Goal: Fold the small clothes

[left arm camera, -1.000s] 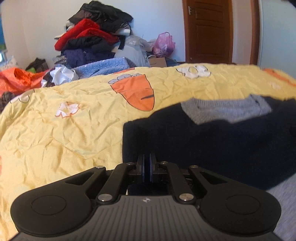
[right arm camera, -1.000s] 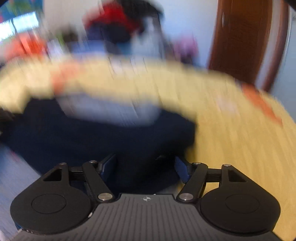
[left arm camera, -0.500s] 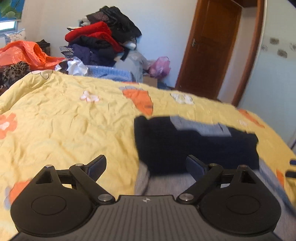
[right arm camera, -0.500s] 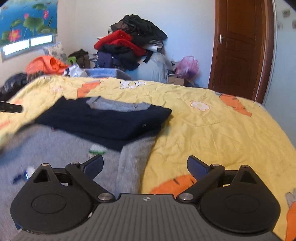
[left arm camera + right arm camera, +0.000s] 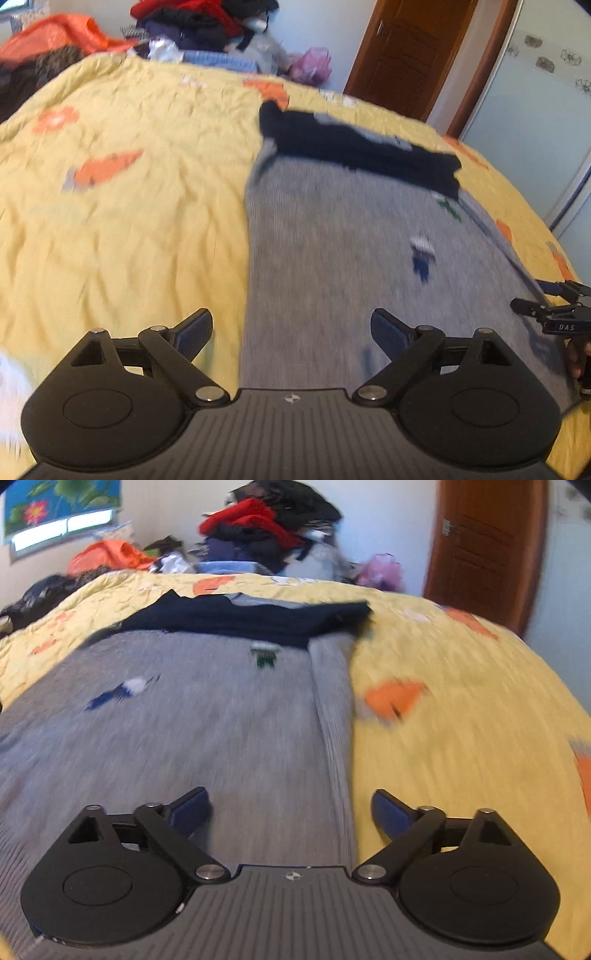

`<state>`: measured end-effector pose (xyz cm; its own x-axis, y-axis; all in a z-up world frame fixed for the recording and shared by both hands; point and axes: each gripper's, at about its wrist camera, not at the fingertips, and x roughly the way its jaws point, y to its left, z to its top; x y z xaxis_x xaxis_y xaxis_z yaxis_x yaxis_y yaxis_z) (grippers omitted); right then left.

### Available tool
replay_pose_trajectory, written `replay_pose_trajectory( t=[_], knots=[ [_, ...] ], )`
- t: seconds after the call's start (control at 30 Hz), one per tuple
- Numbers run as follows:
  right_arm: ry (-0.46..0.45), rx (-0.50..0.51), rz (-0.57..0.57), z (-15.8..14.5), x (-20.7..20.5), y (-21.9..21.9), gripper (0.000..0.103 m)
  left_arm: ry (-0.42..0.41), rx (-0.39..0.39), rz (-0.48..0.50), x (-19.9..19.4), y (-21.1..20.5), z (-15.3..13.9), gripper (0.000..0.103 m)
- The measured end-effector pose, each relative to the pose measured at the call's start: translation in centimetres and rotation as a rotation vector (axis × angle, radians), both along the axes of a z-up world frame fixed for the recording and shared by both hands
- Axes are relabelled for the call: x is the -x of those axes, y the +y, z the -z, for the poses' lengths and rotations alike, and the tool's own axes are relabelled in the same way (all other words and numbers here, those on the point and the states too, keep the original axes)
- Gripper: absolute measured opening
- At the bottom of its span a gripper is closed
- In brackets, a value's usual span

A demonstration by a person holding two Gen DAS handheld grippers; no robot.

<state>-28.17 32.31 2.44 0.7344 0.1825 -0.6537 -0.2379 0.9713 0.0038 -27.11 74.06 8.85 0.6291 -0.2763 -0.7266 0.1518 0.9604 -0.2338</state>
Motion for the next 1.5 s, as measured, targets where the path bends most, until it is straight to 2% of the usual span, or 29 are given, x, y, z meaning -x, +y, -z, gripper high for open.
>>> replay_pose_trajectory(
  t=[0.1, 0.2, 0.27, 0.37, 0.5, 0.6, 0.7, 0.77, 0.83, 1.03, 1.17, 1.33, 1.5],
  knots=[
    [-0.013, 0.005, 0.031, 0.2, 5.2, -1.3, 0.100, 0.016, -0.046, 0.002, 4.1, 0.5, -0.1, 0.094],
    [-0.012, -0.013, 0.059, 0.5, 8.3, -2.4, 0.101, 0.069, -0.073, -0.014, 7.5, 1.4, 0.7, 0.094],
    [-0.022, -0.022, 0.053, 0.6, 9.5, -2.6, 0.100, 0.041, -0.093, -0.016, 9.7, 1.5, 1.2, 0.099],
    [-0.028, -0.035, 0.039, 0.6, 10.3, -2.5, 0.098, 0.010, -0.101, -0.039, 11.1, 1.4, 1.3, 0.100],
    [-0.030, -0.043, 0.011, 0.3, 10.6, -1.8, 0.094, -0.005, -0.145, -0.006, 11.1, -0.4, 1.4, 0.100],
    [-0.019, -0.060, 0.003, 0.2, 10.4, -1.0, 0.094, 0.007, -0.143, -0.020, 10.5, -1.1, 1.4, 0.100],
    [0.023, -0.033, 0.017, -0.1, 9.7, 0.1, 0.095, 0.046, -0.148, -0.049, 9.3, -1.7, 1.2, 0.100],
    [0.091, -0.034, 0.053, -0.5, 8.8, 0.5, 0.103, 0.084, -0.157, -0.071, 8.5, -2.5, 1.2, 0.100],
    [0.141, -0.002, 0.076, -0.7, 8.2, 1.2, 0.103, 0.123, -0.191, -0.091, 8.0, -3.4, 1.1, 0.099],
    [0.197, 0.005, 0.127, -1.0, 7.3, 1.7, 0.103, 0.193, -0.145, -0.143, 7.3, -4.6, 0.8, 0.098],
    [0.191, 0.011, 0.140, -1.0, 7.4, 2.1, 0.103, 0.193, -0.190, -0.149, 7.3, -5.5, 0.8, 0.095],
    [0.173, 0.008, 0.137, -0.8, 7.6, 1.9, 0.103, 0.200, -0.202, -0.160, 7.2, -5.7, 0.5, 0.088],
    [0.164, 0.006, 0.137, -0.8, 7.8, 2.0, 0.103, 0.198, -0.221, -0.154, 7.2, -6.4, 0.5, 0.084]
  ],
)
